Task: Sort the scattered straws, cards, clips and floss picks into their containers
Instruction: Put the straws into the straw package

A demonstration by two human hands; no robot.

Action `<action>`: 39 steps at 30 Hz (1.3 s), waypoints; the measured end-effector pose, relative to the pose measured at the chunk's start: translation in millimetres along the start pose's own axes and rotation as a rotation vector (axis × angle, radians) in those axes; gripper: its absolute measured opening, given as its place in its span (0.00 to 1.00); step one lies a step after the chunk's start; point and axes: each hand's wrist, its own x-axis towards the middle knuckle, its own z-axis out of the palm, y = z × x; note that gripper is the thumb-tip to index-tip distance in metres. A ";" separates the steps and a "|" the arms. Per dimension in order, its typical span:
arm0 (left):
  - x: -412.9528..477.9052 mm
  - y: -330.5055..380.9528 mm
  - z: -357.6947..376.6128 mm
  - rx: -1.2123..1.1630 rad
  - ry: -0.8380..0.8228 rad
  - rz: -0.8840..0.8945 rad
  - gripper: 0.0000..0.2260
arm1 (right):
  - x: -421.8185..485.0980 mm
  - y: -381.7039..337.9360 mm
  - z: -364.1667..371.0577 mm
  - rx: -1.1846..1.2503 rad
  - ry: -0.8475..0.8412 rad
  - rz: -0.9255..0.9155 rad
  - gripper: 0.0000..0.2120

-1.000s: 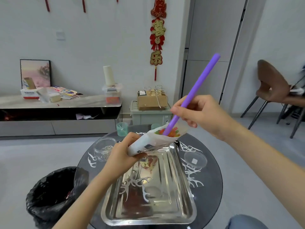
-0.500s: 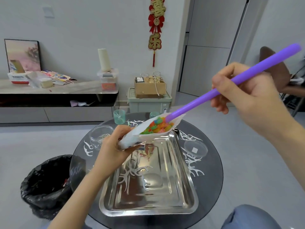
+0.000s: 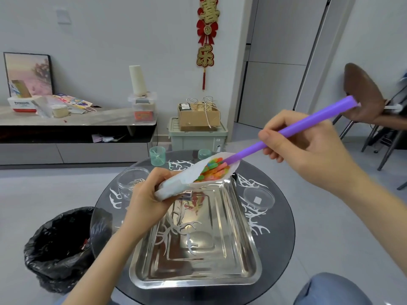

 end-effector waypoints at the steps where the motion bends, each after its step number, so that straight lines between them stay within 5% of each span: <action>1: 0.0 1.8 1.2 -0.005 0.009 0.004 0.19 | 2.5 1.3 1.6 0.000 0.006 0.023 0.08; 7: 3.9 7.1 -5.2 -0.021 0.024 0.011 0.21 | 12.1 2.1 -3.3 0.036 -0.142 0.083 0.05; 13: 3.2 8.1 -6.8 -0.083 -0.070 0.010 0.14 | 7.2 -8.8 -11.1 -0.130 -0.198 -0.137 0.07; 22: 0.1 1.1 -3.1 -0.080 -0.116 -0.048 0.19 | -4.4 -4.0 11.9 0.301 -0.125 0.091 0.07; 28: -0.7 4.6 7.0 -0.048 -0.110 -0.079 0.29 | -4.3 -12.5 26.9 -0.009 -0.282 0.033 0.04; 32: 1.7 6.3 2.9 -0.044 -0.098 -0.042 0.37 | 0.8 -16.5 30.2 0.035 -0.149 0.024 0.11; 36: 4.3 3.7 -0.4 -0.021 -0.069 -0.035 0.29 | 1.2 -22.9 28.6 0.103 0.181 -0.216 0.01; 39: 5.9 0.0 0.9 -0.005 -0.038 -0.071 0.22 | 5.8 -22.6 36.2 -0.017 0.286 -0.312 0.06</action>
